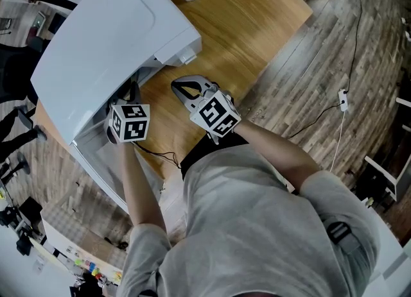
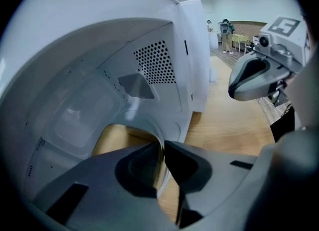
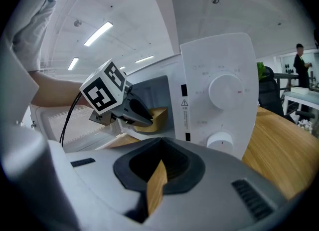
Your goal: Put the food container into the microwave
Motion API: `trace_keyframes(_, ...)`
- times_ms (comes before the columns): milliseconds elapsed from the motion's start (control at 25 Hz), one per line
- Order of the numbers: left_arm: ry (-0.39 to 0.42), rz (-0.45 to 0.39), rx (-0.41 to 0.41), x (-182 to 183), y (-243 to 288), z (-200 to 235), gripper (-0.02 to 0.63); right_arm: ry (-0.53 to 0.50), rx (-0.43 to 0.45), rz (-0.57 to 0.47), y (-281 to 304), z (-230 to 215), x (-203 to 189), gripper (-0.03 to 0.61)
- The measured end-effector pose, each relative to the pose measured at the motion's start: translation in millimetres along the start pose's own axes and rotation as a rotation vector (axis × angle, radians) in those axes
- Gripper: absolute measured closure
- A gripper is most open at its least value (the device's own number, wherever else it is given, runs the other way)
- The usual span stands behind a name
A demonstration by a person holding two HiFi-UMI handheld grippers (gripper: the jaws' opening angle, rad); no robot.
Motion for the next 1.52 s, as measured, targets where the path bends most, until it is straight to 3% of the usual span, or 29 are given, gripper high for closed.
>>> trace_keyframes(960, 0.002, 0.026, 0.054, -5, 11, 14, 0.547, 0.014, -0.006, -0.004, 8, -6, 5, 0.574)
trace_keyframes(1200, -0.013, 0.031, 0.081, -5, 10, 14, 0.471, 0.021, -0.002, -0.009, 9, -8, 5, 0.574)
trace_keyframes(1520, -0.04, 0.026, 0.1, -6, 2, 6, 0.434, 0.016, 0.009, 0.003, 10, -8, 4, 0.574)
Point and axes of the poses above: the fingertips, and each gripper's own axes: y forward along the fingers, z to its left, x out of its top, the point moved 7 cm from there along -y, backward along the fingers, and after that the axes turned 12 degrees about y, right-handed, at the moved point
